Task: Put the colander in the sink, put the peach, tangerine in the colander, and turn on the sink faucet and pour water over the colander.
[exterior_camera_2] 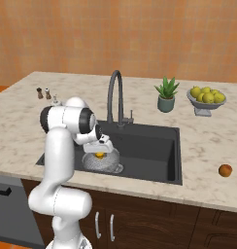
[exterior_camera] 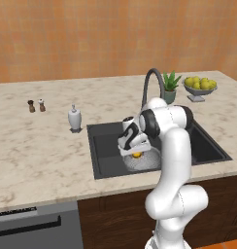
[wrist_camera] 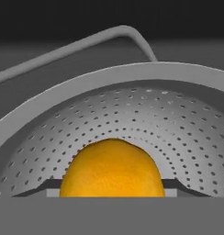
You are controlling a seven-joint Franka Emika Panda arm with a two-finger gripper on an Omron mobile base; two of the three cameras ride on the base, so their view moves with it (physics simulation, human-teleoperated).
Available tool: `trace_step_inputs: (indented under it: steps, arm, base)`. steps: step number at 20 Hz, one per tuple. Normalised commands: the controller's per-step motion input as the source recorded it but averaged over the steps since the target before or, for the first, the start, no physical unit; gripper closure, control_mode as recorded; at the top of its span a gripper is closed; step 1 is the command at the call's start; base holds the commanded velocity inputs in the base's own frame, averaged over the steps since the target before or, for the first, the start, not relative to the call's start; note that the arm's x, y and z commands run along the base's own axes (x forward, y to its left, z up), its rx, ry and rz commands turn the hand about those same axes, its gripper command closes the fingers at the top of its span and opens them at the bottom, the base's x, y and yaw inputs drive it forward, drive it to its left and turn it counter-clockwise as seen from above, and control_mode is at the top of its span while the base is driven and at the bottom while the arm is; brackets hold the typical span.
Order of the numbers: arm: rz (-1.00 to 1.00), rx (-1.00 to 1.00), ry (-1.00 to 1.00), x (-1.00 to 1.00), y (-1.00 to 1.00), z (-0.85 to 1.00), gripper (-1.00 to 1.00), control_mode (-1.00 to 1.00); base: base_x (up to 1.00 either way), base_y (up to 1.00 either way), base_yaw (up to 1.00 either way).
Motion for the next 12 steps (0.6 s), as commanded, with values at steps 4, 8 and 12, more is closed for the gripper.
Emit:
trace_step_inputs:
  steps: [4,8,12]
  arm:
    - [0.00,0.00,0.00,-0.24,-0.12,0.07,-1.00,-1.00]
    - [0.00,0.04,0.02,-0.24,-0.03,0.15,-1.00,-1.00]
    - [0.00,0.11,0.01,-0.33,0.01,0.46,-1.00,-1.00]
  base:
    - [0.00,0.00,0.00]
    - [0.00,0.00,0.00]
    - [0.00,0.00,0.00]
